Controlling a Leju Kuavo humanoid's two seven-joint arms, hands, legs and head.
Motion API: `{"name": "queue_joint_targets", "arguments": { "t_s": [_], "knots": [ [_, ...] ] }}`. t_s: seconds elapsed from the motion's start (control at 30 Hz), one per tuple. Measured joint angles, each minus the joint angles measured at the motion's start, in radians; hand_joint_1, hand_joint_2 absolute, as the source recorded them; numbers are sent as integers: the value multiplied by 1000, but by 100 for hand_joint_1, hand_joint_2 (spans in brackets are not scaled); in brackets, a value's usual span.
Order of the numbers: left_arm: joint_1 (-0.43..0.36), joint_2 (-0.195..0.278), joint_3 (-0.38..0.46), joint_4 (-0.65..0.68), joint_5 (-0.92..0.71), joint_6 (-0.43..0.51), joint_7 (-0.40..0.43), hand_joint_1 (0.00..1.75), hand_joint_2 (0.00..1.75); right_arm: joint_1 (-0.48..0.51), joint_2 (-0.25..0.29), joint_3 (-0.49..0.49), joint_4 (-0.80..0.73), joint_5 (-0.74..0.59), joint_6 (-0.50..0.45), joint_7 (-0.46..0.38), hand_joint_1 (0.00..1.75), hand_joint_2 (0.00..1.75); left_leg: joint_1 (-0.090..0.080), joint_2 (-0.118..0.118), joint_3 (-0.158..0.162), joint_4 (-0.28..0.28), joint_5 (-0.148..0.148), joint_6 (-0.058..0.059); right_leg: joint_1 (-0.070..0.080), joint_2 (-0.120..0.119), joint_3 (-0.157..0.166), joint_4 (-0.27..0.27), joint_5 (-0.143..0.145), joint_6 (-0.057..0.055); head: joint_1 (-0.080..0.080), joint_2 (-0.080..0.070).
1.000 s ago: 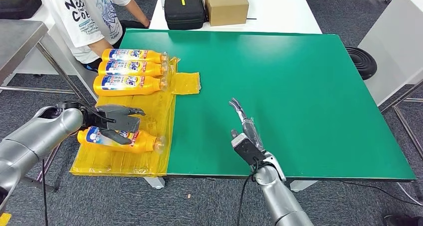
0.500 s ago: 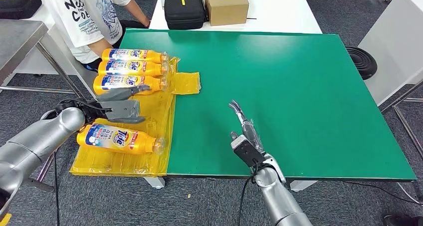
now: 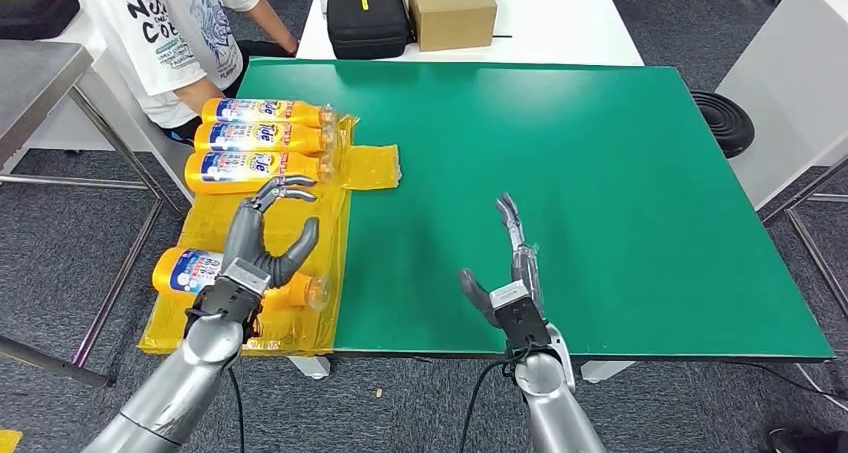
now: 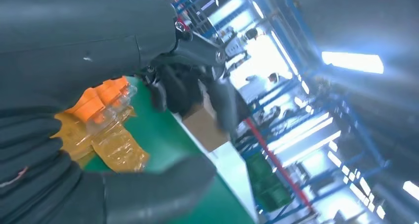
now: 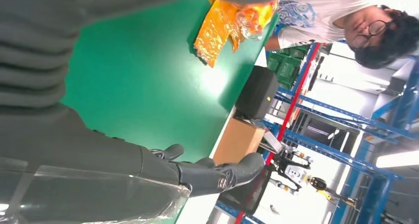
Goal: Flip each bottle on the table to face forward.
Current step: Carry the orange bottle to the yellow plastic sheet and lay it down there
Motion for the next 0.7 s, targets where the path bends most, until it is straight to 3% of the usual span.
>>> {"name": "queue_joint_targets", "arguments": {
  "t_s": [0.03,0.07,0.1,0.13,0.17,0.2,0.23,0.3,0.4,0.43,0.47,0.53,0.57,0.6,0.67,0.7],
  "knots": [
    [9,-7,12,-12,0,0,1,131,175,3,1,0,-7,0,0,0,91,175,0,0,0,0,0,0,0,0,0,0,0,0,0,0],
    [17,-12,23,-23,2,0,2,88,175,5,2,0,-13,0,0,0,110,175,1,0,0,0,0,0,0,0,0,0,0,0,0,0],
    [23,-17,32,-31,7,0,1,44,175,7,2,0,-18,-2,-2,0,109,175,1,0,0,0,1,0,1,0,0,0,0,0,0,0],
    [31,-23,40,-39,14,0,-2,30,175,10,3,0,-25,-6,-6,0,66,175,1,0,0,0,1,0,1,0,0,0,0,0,0,0],
    [40,-32,51,-47,25,1,-7,73,175,14,3,0,-34,-13,-15,0,66,175,1,0,0,0,1,0,1,0,1,0,0,0,0,0],
    [53,-46,64,-58,42,2,-13,116,175,21,4,0,-46,-21,-29,0,89,175,1,0,0,0,1,0,1,0,1,0,0,0,0,0],
    [70,-65,79,-70,64,2,-18,116,175,29,5,0,-58,-29,-46,0,89,175,1,0,0,0,1,0,1,0,1,0,0,0,0,0],
    [109,-106,111,-95,122,-7,-21,54,175,46,9,0,-86,-47,-76,0,87,175,1,0,0,0,1,0,0,0,1,0,0,0,0,0],
    [158,-154,150,-121,182,-23,-22,54,175,67,13,8,-123,-72,-107,0,90,175,0,0,0,0,0,1,0,0,1,0,0,0,0,0],
    [170,-165,158,-127,189,-26,-25,43,175,74,13,15,-133,-80,-118,0,90,175,0,0,0,0,0,1,0,0,1,0,0,0,0,0],
    [183,-176,165,-133,194,-29,-29,17,175,79,14,23,-141,-90,-130,0,90,175,0,0,0,0,0,1,0,0,1,0,0,0,0,0],
    [205,-192,174,-144,200,-38,-34,17,175,89,14,41,-152,-105,-149,0,87,175,0,0,0,0,-1,0,0,0,1,0,-1,0,0,0],
    [214,-200,176,-149,201,-43,-34,61,175,94,14,52,-156,-111,-158,0,87,175,0,0,0,0,-1,0,0,0,1,0,-1,0,0,0],
    [221,-207,178,-154,202,-47,-32,87,175,97,14,61,-158,-116,-165,0,87,175,0,0,0,0,-1,0,1,0,1,0,-1,0,0,0],
    [234,-216,178,-162,201,-52,-28,87,175,106,13,78,-159,-123,-175,0,87,175,1,0,0,0,-1,0,1,0,1,0,-1,0,0,0],
    [241,-220,179,-166,200,-53,-26,44,175,113,13,86,-159,-127,-177,0,44,175,1,0,0,0,-1,0,1,0,1,0,-1,0,0,0]
  ]
}}
